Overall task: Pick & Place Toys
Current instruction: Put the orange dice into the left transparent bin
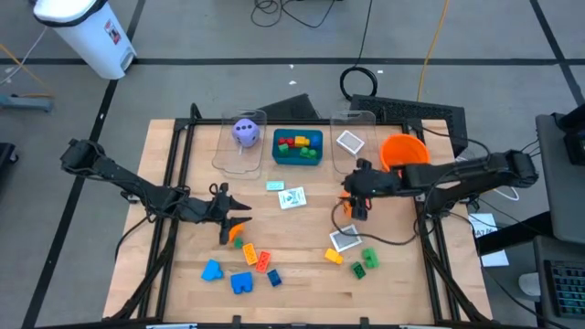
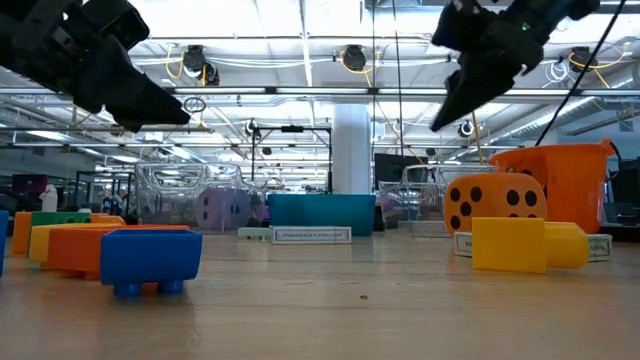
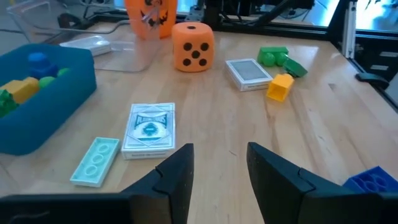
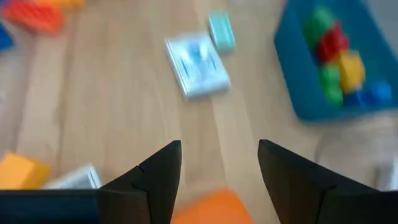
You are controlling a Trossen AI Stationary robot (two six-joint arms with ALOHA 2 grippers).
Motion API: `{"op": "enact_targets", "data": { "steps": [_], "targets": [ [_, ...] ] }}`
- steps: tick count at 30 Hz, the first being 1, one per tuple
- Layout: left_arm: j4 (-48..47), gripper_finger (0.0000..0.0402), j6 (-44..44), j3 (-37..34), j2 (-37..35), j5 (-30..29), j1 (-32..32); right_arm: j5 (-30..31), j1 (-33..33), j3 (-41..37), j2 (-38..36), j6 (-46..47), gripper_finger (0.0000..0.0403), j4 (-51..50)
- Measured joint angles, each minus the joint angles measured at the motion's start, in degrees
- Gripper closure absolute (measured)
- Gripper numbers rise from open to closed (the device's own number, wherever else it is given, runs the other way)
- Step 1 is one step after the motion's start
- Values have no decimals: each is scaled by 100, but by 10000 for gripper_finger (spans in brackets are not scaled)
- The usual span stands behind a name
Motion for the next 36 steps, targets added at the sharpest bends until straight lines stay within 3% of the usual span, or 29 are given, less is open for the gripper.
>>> {"op": "enact_targets", "data": {
  "steps": [2, 9, 36],
  "targets": [
    [0, 249, 3, 0, 0, -4, 7, -1, -120, 185, 69, 80, 195, -568],
    [0, 249, 47, 0, 0, -4, 4, -622, -454, 319, 105, -90, 195, -749],
    [-96, 249, -5, 0, 0, 3, 4, -592, -444, 319, 72, -133, 195, -721]
  ]
}}
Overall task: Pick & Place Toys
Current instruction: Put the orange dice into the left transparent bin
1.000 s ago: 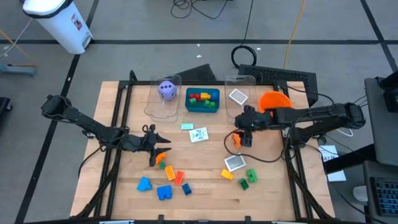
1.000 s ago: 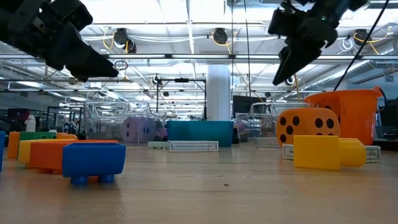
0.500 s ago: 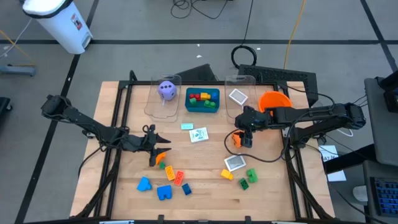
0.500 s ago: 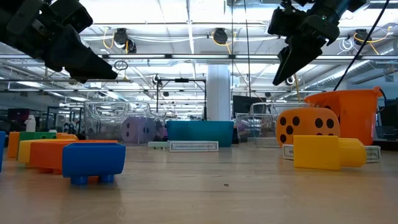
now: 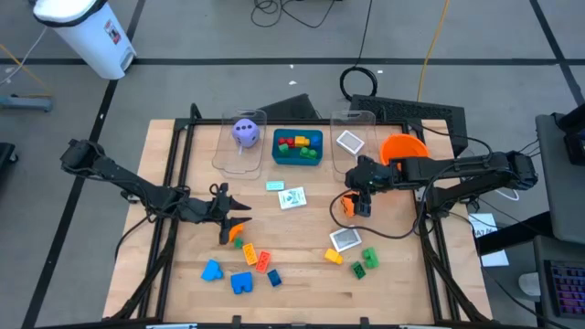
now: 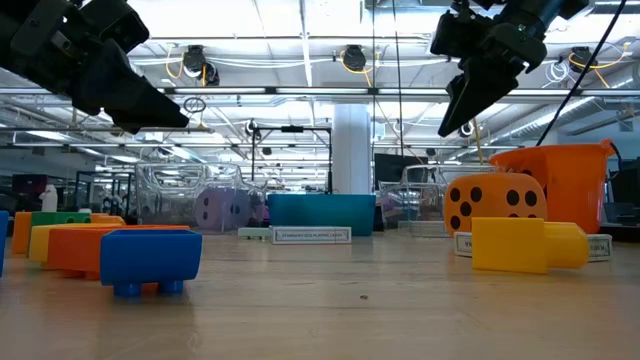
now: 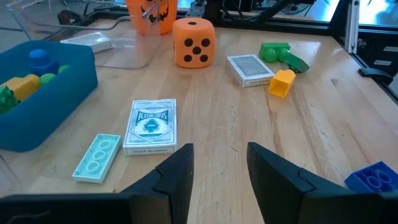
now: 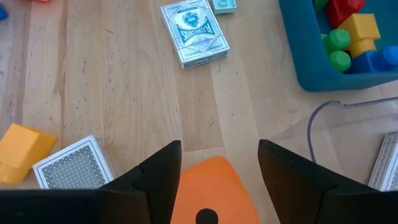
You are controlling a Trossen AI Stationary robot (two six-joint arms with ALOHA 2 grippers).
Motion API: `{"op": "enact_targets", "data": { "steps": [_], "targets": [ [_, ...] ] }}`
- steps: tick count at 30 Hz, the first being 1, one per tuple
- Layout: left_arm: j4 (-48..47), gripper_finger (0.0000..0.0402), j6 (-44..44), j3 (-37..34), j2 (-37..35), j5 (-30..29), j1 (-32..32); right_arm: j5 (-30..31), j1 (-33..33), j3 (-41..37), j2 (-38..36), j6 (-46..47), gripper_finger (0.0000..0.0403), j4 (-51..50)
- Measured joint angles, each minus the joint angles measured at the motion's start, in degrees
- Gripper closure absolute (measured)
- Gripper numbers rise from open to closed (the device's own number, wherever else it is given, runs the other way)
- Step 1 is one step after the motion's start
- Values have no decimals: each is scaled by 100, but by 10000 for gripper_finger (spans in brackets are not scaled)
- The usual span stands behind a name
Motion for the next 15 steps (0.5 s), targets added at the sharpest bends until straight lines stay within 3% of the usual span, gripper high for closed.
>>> {"op": "enact_targets", "data": {
  "steps": [9, 15],
  "targets": [
    [0, 249, 2, 0, 0, 0, 0, -13, 0, 0, 0, 56, 186, -467],
    [0, 249, 2, 0, 0, -2, 0, -15, 0, 0, 0, 110, 128, -639]
  ]
}}
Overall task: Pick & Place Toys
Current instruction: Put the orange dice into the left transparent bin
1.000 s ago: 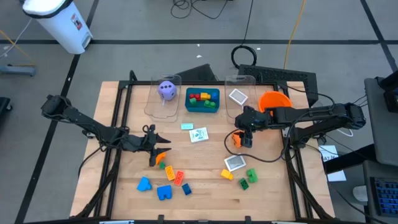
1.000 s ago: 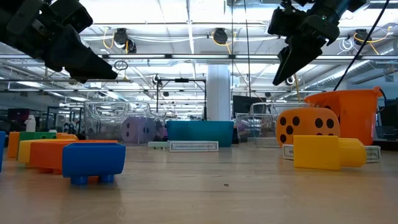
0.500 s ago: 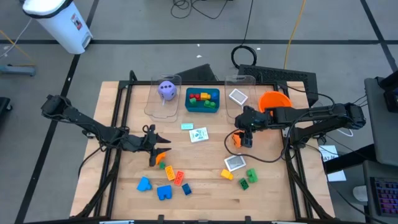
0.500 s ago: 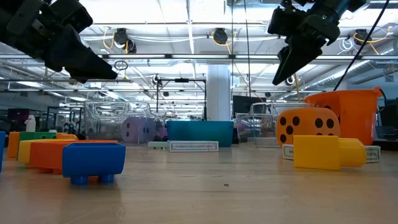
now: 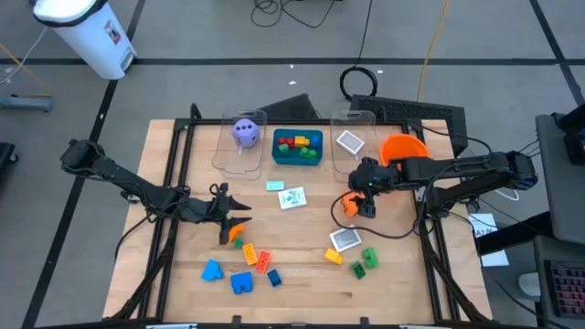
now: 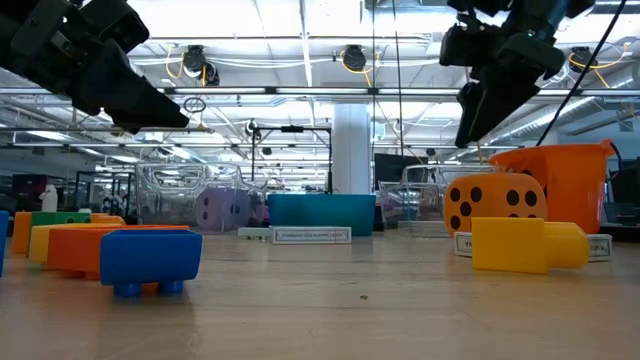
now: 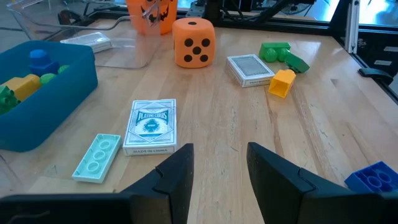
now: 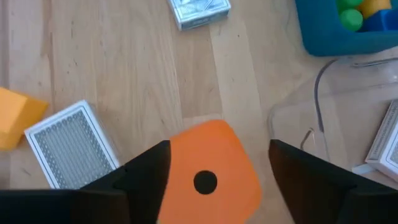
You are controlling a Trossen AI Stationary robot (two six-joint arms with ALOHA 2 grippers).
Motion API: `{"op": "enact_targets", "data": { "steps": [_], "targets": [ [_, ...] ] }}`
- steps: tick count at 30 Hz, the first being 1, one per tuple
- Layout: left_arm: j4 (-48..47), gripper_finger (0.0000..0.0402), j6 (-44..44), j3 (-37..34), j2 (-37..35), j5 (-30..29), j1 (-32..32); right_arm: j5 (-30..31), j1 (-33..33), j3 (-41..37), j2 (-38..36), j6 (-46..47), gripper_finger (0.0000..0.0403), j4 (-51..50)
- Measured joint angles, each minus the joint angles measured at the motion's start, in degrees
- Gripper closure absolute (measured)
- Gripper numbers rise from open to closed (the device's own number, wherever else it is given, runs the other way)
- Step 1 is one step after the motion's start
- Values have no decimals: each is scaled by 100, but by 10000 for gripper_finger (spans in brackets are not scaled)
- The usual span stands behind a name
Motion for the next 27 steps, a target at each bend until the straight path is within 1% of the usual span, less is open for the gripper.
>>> {"op": "enact_targets", "data": {
  "steps": [2, 6, 8, 14, 17, 27],
  "targets": [
    [0, 249, 0, 1, 0, 0, 0, -10, 0, 0, 0, 91, 99, 41],
    [0, 249, 4, 0, 0, 0, 0, -300, 0, 0, 0, 222, 32, 107],
    [0, 249, 7, 0, 0, 0, 0, -306, 2, 0, 33, 350, 11, 117],
    [0, 249, 35, 1, 0, -2, 0, -454, 3, 0, 272, 214, 12, 94],
    [-2, 249, 50, 0, 0, -2, 0, -443, 2, 0, 453, -96, 5, 112],
    [-126, 249, 46, 0, 0, -4, 0, -431, 2, 0, 892, -1310, 4, -97]
  ]
}}
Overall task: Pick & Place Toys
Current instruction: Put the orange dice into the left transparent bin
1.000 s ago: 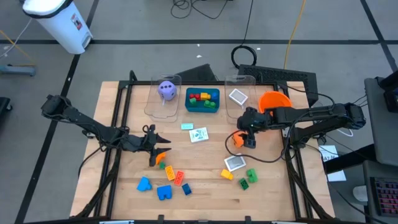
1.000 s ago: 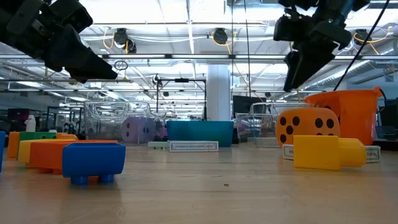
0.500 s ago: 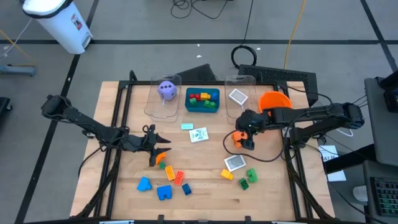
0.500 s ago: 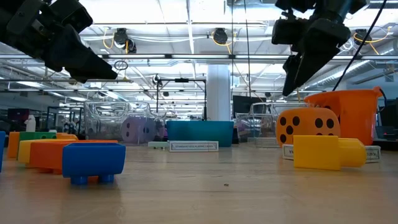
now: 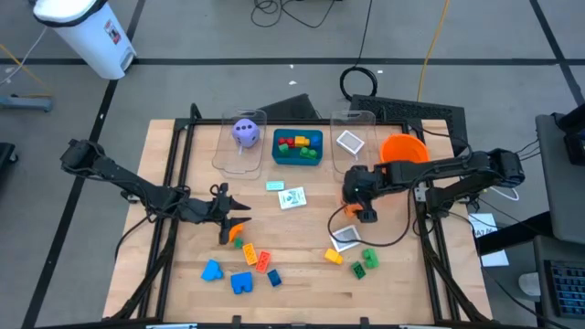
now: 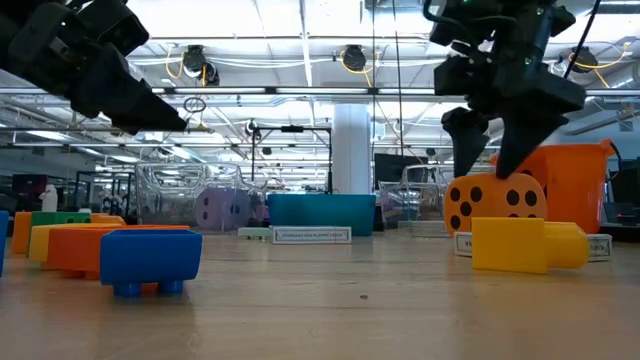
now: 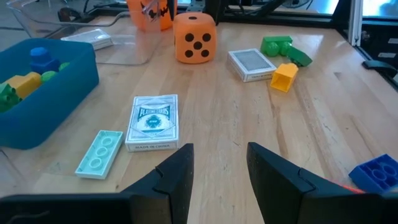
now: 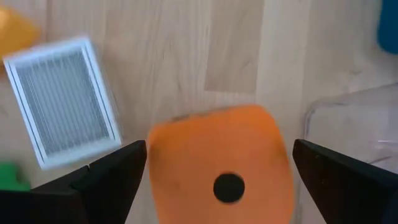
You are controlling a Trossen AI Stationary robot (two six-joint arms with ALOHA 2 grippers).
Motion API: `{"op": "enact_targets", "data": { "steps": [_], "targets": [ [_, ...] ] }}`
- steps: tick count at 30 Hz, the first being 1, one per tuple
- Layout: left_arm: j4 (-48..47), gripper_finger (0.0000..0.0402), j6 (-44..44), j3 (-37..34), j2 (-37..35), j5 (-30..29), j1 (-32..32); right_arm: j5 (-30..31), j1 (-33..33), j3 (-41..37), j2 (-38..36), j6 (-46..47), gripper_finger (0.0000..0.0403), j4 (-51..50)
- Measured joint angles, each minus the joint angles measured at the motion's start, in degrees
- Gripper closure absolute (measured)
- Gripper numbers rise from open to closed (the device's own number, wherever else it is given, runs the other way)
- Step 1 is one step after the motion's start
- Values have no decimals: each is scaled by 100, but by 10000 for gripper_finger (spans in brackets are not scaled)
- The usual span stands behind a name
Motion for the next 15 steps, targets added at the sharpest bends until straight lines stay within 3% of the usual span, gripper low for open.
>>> {"op": "enact_targets", "data": {
  "steps": [5, 15],
  "targets": [
    [-21, 249, -23, 0, 0, 0, 0, 324, 0, 2, -9, -223, 3, -210],
    [-5, 249, -29, 0, 0, 0, 0, 342, -2, 4, 76, -203, 3, -363]
  ]
}}
